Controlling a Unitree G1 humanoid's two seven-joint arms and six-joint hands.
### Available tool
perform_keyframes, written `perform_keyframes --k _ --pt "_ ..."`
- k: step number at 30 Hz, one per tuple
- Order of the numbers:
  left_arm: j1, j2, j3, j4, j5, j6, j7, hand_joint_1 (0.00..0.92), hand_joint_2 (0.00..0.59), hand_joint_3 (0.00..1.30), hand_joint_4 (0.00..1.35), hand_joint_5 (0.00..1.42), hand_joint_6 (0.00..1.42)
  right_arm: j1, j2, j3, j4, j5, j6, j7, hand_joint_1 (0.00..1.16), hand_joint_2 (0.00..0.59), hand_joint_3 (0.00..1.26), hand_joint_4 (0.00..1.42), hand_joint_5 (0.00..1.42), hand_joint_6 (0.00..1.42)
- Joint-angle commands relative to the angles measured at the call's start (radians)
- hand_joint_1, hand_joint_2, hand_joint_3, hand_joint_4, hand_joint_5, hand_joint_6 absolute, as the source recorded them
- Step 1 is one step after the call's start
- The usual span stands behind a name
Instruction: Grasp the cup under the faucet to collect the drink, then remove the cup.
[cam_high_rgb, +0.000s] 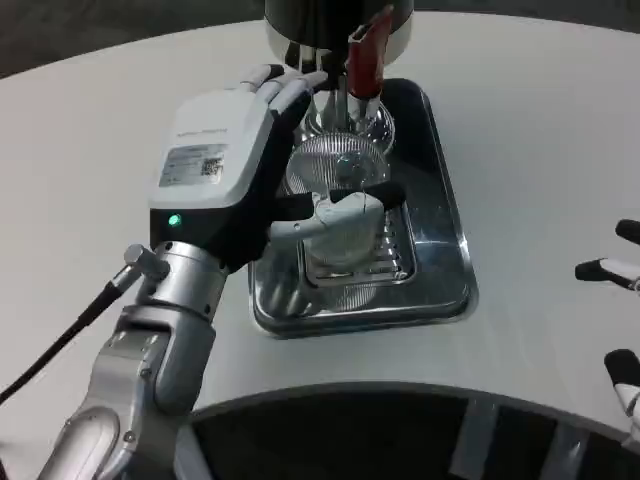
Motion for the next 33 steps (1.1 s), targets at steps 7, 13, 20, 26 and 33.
perform_keyframes --k 7,13,20,26,33 --pt "0.152 0.043 0.09 -0.212 -0.064 -0.011 -0.089 0.13 0.078 0.13 0.0 0.17 0.3 -0.001 -0.001 0.01 -0.017 -0.012 -0.02 -0.023 0.37 0.568 0.16 0.0 0.0 0.02" --pt "0.228 0.055 0.15 -0.301 -0.124 -0.041 -0.112 0.133 0.083 0.12 0.02 0.2 0.3 0.012 0.021 0.079 -0.054 -0.058 -0.052 -0.019 0.37 0.568 0.08 0.0 0.0 0.0" --pt "0.281 0.043 0.19 -0.407 -0.199 -0.081 -0.132 0.131 0.107 0.15 0.09 0.21 0.3 -0.023 0.052 0.155 -0.054 -0.114 -0.075 -0.01 0.37 0.568 0.07 0.0 0.0 0.0" --pt "0.305 0.032 0.262 -0.51 -0.332 -0.125 -0.159 0.098 0.113 0.18 0.17 0.26 0.32 -0.06 0.068 0.19 -0.054 -0.143 -0.07 0.008 0.37 0.568 0.07 0.0 0.0 0.0" --pt "0.278 0.009 0.323 -0.57 -0.544 -0.186 -0.206 0.066 0.112 0.35 0.38 0.45 0.5 -0.084 0.093 0.224 -0.054 -0.175 -0.066 0.029 0.37 0.568 0.07 0.0 0.0 0.0"
